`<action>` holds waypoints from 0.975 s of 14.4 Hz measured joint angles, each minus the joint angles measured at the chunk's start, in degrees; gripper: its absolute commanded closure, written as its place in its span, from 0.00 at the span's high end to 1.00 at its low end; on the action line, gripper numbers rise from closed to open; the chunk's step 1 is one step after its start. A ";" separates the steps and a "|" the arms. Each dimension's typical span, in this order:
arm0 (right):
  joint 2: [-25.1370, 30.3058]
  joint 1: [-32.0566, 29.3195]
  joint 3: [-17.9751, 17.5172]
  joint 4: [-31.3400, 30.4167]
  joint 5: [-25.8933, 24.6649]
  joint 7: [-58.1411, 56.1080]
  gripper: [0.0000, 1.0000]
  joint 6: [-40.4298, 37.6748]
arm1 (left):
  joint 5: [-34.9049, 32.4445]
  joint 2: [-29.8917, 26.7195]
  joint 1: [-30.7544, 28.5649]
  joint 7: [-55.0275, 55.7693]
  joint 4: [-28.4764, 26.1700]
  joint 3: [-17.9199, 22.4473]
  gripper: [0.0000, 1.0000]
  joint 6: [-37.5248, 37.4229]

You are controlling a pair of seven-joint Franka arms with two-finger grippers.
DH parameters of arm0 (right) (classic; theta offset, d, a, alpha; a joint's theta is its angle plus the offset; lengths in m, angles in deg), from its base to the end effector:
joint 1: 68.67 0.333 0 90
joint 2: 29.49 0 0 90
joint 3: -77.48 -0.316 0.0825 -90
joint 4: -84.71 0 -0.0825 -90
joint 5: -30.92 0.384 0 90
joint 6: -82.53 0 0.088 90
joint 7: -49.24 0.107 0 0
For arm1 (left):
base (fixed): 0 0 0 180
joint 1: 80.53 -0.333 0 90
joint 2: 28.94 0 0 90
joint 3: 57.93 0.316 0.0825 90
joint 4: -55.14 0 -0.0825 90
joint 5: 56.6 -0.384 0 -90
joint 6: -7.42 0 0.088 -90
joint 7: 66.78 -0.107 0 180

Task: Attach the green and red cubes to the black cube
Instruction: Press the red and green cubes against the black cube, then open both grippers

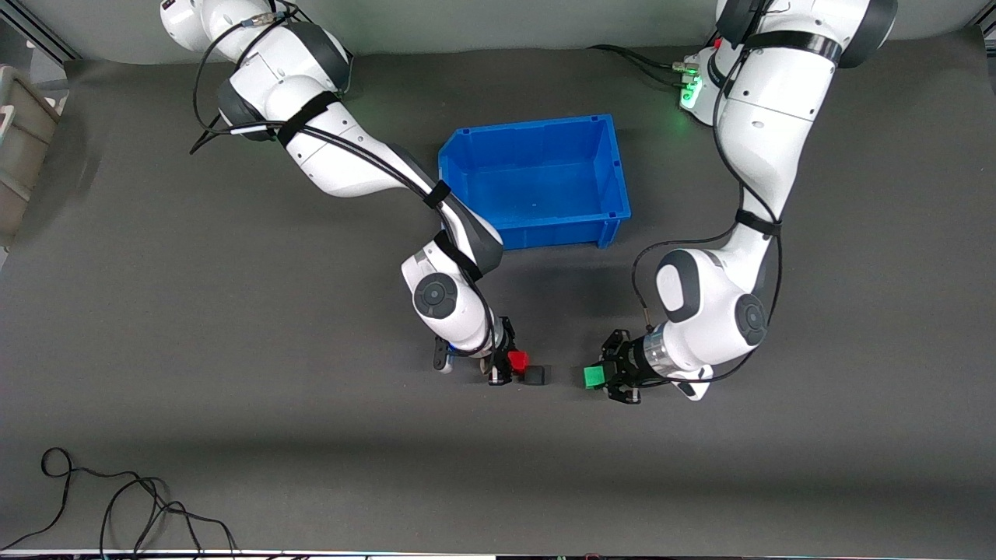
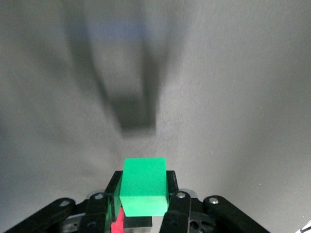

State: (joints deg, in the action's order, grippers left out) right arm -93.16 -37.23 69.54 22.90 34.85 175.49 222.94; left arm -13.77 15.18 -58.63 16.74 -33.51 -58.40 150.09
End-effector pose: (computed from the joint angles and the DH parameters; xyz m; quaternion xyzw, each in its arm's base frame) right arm 0.6384 0.4720 0.1671 -0.6678 0.7277 0.0642 0.1424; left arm 0.6687 -0.2704 0.2109 0.6596 0.7050 -0.1500 0.2133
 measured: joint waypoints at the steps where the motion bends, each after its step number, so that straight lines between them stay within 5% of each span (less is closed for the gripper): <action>1: -0.09 0.00 0.00 0.13 0.00 0.04 0.69 0.00 | 0.09 0.02 0.26 0.50 0.02 -0.11 0.07 0.21; 2: -0.23 0.00 0.01 0.27 0.00 0.06 0.95 0.00 | 0.19 0.03 0.57 0.97 0.04 -0.14 0.07 0.54; 6: -0.55 -0.01 0.59 0.79 -0.12 0.04 1.00 -0.42 | 0.44 0.83 2.12 3.28 0.30 -0.31 0.07 3.62; 11: 4.08 -0.64 2.10 2.74 -7.34 -0.92 1.00 -13.67 | 0.57 3.95 5.07 5.64 1.77 -0.45 0.08 8.61; 12: 6.15 -1.30 2.44 1.91 -7.73 -1.87 1.00 -15.06 | 0.59 4.27 5.48 5.86 1.95 -0.46 0.11 9.08; 14: 11.17 -3.91 2.71 -1.34 -7.85 -7.76 1.00 -19.10 | 0.59 4.67 6.14 6.28 2.13 -0.47 0.33 10.04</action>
State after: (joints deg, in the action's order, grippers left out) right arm -82.00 -41.14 72.25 21.56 27.00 167.73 203.85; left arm -13.17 19.85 -52.49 23.02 -31.38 -58.86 160.13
